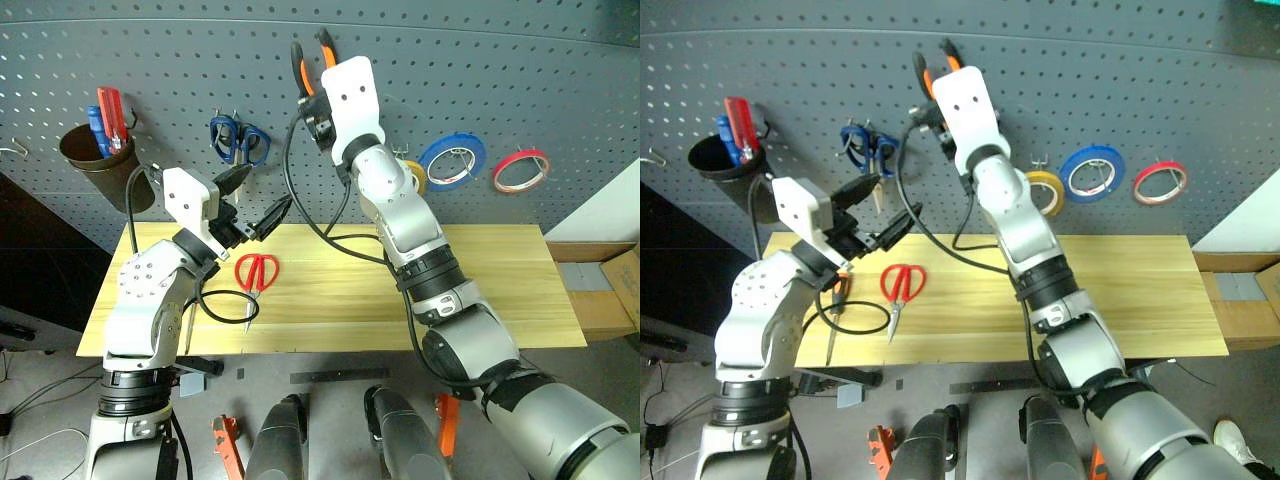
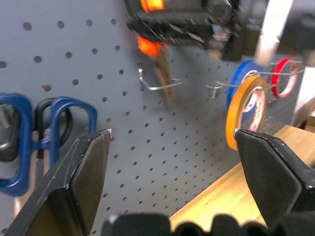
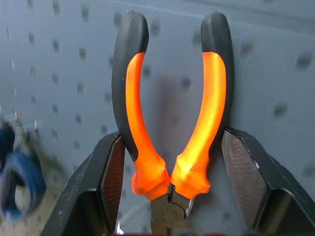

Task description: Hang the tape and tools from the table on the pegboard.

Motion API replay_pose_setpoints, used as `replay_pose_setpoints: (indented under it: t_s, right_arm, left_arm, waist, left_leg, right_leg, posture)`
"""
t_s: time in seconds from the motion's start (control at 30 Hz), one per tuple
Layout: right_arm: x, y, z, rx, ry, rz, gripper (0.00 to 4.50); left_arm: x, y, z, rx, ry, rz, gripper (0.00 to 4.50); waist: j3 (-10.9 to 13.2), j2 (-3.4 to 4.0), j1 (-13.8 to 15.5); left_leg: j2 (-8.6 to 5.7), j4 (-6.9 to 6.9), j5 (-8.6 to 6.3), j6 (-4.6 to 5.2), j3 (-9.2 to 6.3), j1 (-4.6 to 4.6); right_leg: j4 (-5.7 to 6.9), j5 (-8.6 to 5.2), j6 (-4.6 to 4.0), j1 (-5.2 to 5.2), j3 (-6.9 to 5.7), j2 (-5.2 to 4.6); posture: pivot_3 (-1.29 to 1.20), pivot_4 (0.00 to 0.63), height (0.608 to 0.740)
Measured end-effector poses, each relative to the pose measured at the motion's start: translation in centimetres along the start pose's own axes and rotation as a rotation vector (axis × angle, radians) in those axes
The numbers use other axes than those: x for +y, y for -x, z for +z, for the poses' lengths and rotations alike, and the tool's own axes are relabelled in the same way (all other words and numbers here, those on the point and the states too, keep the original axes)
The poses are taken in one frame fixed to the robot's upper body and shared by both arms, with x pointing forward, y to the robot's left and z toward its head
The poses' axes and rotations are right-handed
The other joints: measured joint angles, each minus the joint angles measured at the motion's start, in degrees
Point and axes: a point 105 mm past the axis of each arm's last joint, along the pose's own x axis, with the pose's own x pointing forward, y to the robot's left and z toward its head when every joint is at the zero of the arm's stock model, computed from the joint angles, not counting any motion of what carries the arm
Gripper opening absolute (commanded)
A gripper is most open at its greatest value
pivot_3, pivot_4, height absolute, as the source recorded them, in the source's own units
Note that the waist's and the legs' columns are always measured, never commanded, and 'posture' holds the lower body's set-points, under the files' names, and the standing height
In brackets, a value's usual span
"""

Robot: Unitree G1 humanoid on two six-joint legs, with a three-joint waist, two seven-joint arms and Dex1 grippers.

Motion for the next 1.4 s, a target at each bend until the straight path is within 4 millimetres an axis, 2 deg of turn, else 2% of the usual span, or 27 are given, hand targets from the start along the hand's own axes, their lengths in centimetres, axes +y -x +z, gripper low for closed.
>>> replay_pose_setpoints:
  t_s: [0.1,0.17,0.2,0.3,0.43,0.57,0.7,0.8,0.9,1.0,1.1,1.3,1.4]
  right_arm:
    - [0.4,0.2,-1.1,0.046,0.000,0.011,2.49]
    - [0.3,0.3,-1.0,0.052,0.003,0.009,3.23]
    - [0.3,0.3,-1.1,0.058,0.003,0.008,3.46]
    - [0.5,0.8,-2.1,0.104,0.012,0.022,4.48]
    - [0.8,1.9,-3.5,0.178,0.043,0.080,4.48]
    - [1.1,4.5,-4.8,0.253,0.060,0.160,4.48]
    - [2.8,8.4,-6.7,0.393,0.006,0.347,4.48]
    - [4.7,11.3,-6.7,0.475,-0.119,0.510,4.48]
    - [5.5,13.0,-6.9,0.532,-0.143,0.603,4.48]
    - [6.0,13.9,-6.8,0.558,-0.151,0.667,4.48]
    - [6.7,14.5,-6.4,0.562,-0.161,0.713,4.48]
    - [7.4,14.7,-6.2,0.560,-0.168,0.743,4.48]
    - [7.2,14.6,-6.0,0.556,-0.159,0.734,4.48]
  left_arm:
    - [0.2,0.0,-0.2,0.007,-0.006,0.016,4.30]
    - [0.2,-0.1,-0.2,0.002,-0.001,0.023,4.30]
    - [0.1,-0.1,-0.2,0.001,0.001,0.024,4.30]
    - [0.2,-0.2,-0.3,0.001,0.005,0.041,4.30]
    - [0.7,-0.1,-0.8,0.025,0.005,0.090,4.30]
    - [1.1,0.1,-2.2,0.102,0.029,0.147,4.30]
    - [1.1,2.0,-6.9,0.366,0.059,0.228,4.30]
    - [1.4,4.6,-10.6,0.598,0.111,0.316,4.30]
    - [1.2,6.9,-13.7,0.790,0.184,0.365,4.30]
    - [0.7,8.5,-15.7,0.923,0.226,0.390,4.30]
    - [0.0,9.0,-17.0,0.991,0.262,0.396,4.30]
    - [-0.9,7.8,-18.9,1.044,0.302,0.395,4.30]
    - [-0.7,6.6,-19.3,1.027,0.308,0.410,4.30]
  waist:
    - [0.0,0.00,0.0]
    - [0.0,-0.01,0.0]
    - [0.0,-0.01,0.0]
    - [0.0,-0.01,0.0]
    - [0.0,-0.01,0.1]
    - [0.0,-0.01,0.1]
    - [0.0,0.00,-0.1]
    - [0.0,0.00,-0.3]
    - [0.0,0.00,-0.2]
    - [0.0,0.00,-0.1]
    - [0.0,0.00,-0.1]
    - [0.0,-0.01,0.0]
    - [0.0,-0.01,0.0]
  left_leg:
    - [0.00,0.00,0.00,0.00,-0.01,0.00]
    - [0.00,0.00,0.00,0.00,-0.01,0.00]
    - [0.00,0.00,0.00,0.00,-0.02,0.00]
    - [0.00,0.00,0.00,0.00,-0.02,0.00]
    - [-0.01,0.01,0.00,0.01,-0.02,0.00]
    - [0.00,0.01,-0.01,0.02,-0.10,0.00]
    - [0.02,0.04,-0.01,0.02,-0.18,0.01]
    - [0.06,0.06,-0.01,0.03,-0.27,0.05]
    - [0.02,0.19,-0.01,0.03,-0.30,0.06]
    - [0.00,0.40,-0.01,0.02,-0.30,0.06]
    - [0.01,0.60,-0.01,0.02,-0.33,0.06]
    - [-0.01,0.95,-0.01,0.02,-0.33,0.09]
    - [0.00,0.94,-0.01,0.02,-0.34,0.11]
  right_leg:
    - [0.00,0.00,0.00,0.00,-0.01,0.00]
    - [0.00,0.00,0.00,0.01,0.00,0.00]
    - [-0.01,0.00,0.00,0.00,0.00,0.00]
    - [0.00,0.00,0.00,0.01,-0.01,0.00]
    - [0.00,0.00,0.00,0.01,-0.01,0.00]
    - [-0.01,0.00,0.00,0.02,-0.01,-0.01]
    - [0.05,0.00,0.00,0.01,0.03,0.02]
    - [0.11,0.00,0.00,0.03,-0.01,0.09]
    - [0.26,-0.01,0.01,0.04,-0.02,0.09]
    - [0.42,-0.02,0.01,0.07,-0.02,0.08]
    - [0.53,-0.02,0.01,0.10,-0.04,0.08]
    - [0.63,-0.02,0.01,0.29,-0.16,0.08]
    - [0.68,-0.02,0.01,0.29,-0.17,0.07]
  posture:
    - [0.01,0.215,0.740]
    - [0.00,0.216,0.740]
    - [0.00,0.217,0.740]
    - [0.00,0.220,0.740]
    - [0.00,0.224,0.740]
    - [-0.01,0.233,0.740]
    - [-0.02,0.245,0.740]
    - [-0.02,0.251,0.740]
    - [-0.03,0.256,0.740]
    - [-0.04,0.259,0.740]
    - [-0.04,0.260,0.740]
    - [-0.05,0.260,0.740]
    - [-0.06,0.262,0.740]
